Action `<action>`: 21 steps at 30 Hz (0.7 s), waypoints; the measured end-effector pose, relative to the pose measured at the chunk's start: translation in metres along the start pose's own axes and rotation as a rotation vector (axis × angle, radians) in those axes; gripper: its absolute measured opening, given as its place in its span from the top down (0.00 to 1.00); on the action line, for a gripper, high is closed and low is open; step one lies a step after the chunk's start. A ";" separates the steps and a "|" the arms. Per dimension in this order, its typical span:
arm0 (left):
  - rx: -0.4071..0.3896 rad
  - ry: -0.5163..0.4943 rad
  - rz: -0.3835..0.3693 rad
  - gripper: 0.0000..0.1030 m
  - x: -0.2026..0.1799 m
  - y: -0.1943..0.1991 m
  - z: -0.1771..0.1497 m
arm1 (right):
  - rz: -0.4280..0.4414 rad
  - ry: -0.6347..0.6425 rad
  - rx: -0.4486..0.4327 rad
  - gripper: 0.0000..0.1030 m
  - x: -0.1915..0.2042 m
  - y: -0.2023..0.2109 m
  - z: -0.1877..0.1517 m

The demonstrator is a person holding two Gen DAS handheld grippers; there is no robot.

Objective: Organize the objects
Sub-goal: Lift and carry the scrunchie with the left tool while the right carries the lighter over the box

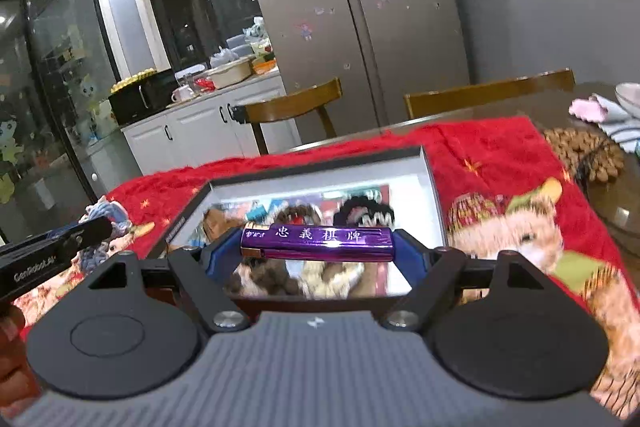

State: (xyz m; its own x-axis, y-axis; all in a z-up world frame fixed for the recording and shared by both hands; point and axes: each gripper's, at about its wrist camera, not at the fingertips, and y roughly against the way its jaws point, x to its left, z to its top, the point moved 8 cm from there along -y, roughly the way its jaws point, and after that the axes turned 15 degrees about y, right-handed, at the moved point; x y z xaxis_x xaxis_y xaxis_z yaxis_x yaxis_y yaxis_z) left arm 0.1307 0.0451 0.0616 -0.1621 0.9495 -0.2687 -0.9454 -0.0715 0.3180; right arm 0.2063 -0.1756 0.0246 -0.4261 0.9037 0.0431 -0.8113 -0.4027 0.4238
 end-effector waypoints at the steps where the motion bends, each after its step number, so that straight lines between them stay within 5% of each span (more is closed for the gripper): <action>1: -0.005 0.001 -0.002 0.85 -0.003 -0.002 0.005 | -0.005 -0.006 0.003 0.22 -0.001 -0.001 0.005; 21: -0.061 0.005 -0.086 0.85 -0.069 -0.073 0.074 | 0.001 -0.111 0.009 0.22 -0.045 -0.057 0.063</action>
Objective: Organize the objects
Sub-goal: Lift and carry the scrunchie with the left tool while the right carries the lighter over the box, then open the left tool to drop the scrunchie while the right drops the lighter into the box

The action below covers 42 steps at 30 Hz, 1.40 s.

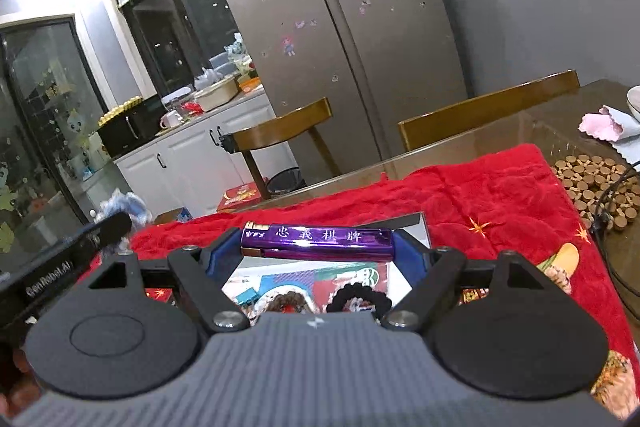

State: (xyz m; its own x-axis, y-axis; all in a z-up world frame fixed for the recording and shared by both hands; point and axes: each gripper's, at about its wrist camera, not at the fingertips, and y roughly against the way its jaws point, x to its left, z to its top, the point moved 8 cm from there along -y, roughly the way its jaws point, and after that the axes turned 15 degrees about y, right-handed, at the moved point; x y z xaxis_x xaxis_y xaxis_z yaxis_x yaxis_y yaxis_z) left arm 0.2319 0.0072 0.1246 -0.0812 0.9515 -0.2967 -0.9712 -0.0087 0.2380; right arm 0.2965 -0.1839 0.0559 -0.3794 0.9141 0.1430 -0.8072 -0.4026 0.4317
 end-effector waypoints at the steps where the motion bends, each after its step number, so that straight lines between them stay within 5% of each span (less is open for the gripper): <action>1: -0.006 -0.002 -0.005 0.85 -0.003 -0.004 0.002 | 0.000 -0.006 0.006 0.22 -0.002 -0.006 0.001; 11: 0.081 0.048 -0.070 0.85 -0.010 -0.069 -0.002 | -0.011 -0.033 0.058 0.22 -0.025 -0.059 0.004; 23: 0.261 -0.039 -0.016 0.85 -0.013 -0.142 -0.043 | -0.018 -0.008 0.160 0.22 -0.031 -0.102 -0.028; 33: 0.405 -0.038 0.035 0.85 0.002 -0.170 -0.086 | -0.018 0.000 0.221 0.22 -0.029 -0.113 -0.042; 42: 0.450 -0.027 0.076 0.85 0.012 -0.178 -0.099 | -0.006 0.041 0.256 0.21 -0.023 -0.120 -0.046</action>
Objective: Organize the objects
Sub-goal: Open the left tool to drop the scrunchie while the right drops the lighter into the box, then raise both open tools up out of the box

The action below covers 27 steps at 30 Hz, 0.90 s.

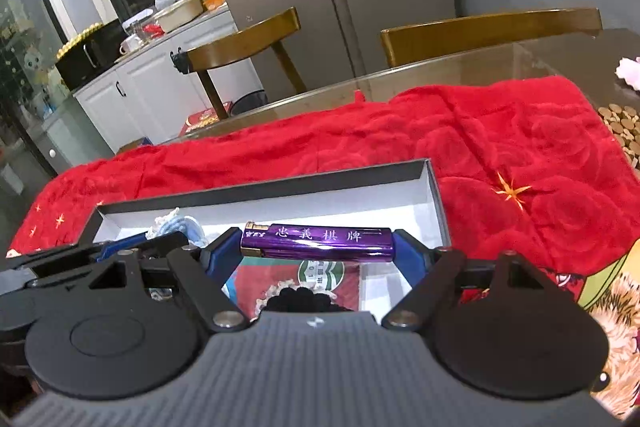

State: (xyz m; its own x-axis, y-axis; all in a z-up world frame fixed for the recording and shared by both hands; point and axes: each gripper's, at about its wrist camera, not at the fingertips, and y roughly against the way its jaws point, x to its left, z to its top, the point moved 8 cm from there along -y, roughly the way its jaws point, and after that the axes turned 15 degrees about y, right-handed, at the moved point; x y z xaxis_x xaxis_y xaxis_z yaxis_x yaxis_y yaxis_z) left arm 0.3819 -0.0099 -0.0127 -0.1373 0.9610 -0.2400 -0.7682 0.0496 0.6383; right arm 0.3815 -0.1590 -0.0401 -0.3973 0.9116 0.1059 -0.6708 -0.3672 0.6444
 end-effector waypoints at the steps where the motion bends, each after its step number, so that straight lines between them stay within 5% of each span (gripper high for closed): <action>1: -0.005 -0.003 0.003 0.84 0.001 0.000 0.000 | 0.008 -0.001 0.001 0.21 0.001 0.000 0.000; 5: -0.007 -0.009 0.007 0.83 0.001 -0.001 0.001 | 0.028 -0.018 -0.001 0.19 -0.001 0.000 0.002; 12: 0.012 0.029 0.011 0.35 0.012 0.008 0.009 | 0.069 -0.050 -0.030 0.16 -0.002 0.015 0.010; 20: -0.170 -0.001 0.025 0.24 0.008 0.086 0.027 | 0.091 0.033 -0.202 0.10 0.022 0.095 0.034; 27: -0.335 -0.049 0.017 0.18 -0.004 0.185 0.008 | 0.085 0.097 -0.328 0.01 0.047 0.173 0.028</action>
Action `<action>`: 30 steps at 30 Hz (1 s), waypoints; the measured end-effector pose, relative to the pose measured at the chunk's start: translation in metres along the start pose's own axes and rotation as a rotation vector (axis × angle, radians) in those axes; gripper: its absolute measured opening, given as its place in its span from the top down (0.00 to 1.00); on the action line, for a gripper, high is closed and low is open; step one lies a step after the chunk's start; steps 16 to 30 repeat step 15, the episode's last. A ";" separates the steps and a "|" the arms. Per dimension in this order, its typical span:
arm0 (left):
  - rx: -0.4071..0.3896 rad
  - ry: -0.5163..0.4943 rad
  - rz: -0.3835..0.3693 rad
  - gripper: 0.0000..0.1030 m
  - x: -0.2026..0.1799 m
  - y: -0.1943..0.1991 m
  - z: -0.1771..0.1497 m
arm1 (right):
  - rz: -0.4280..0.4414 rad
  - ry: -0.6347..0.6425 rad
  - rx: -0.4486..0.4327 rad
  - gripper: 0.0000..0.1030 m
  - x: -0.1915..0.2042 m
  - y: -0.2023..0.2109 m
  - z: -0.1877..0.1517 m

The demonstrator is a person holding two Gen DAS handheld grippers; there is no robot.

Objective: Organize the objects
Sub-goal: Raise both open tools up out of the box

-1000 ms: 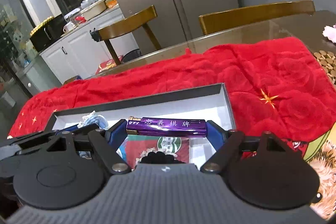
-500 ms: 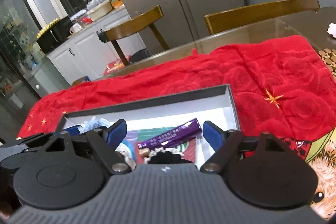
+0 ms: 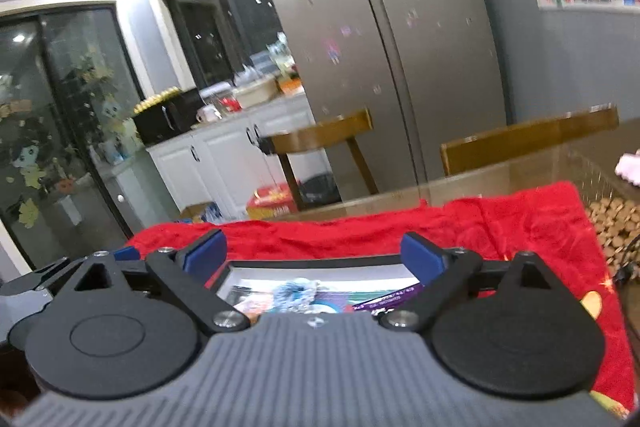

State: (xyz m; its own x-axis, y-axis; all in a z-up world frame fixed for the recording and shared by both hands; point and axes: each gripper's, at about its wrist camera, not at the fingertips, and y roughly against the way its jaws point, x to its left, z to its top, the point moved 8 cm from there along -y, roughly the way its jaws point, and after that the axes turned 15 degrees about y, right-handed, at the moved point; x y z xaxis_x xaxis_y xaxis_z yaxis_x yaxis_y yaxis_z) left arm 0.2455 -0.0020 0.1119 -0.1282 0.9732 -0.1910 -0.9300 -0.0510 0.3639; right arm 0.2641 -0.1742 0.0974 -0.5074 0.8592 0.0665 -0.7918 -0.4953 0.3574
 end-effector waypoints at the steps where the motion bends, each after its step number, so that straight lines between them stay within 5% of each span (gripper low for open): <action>1: -0.001 0.014 -0.003 0.18 0.001 0.012 -0.002 | -0.010 0.009 -0.013 0.00 0.005 0.010 -0.002; 8: 0.033 0.086 -0.005 0.18 0.020 0.079 -0.047 | -0.081 0.065 -0.007 0.00 0.034 0.053 -0.052; 15: 0.155 0.061 0.016 0.18 0.036 0.093 -0.116 | -0.128 0.188 0.083 0.00 0.065 0.058 -0.113; 30: 0.155 0.061 0.016 0.18 0.036 0.093 -0.116 | -0.128 0.188 0.083 0.00 0.065 0.058 -0.113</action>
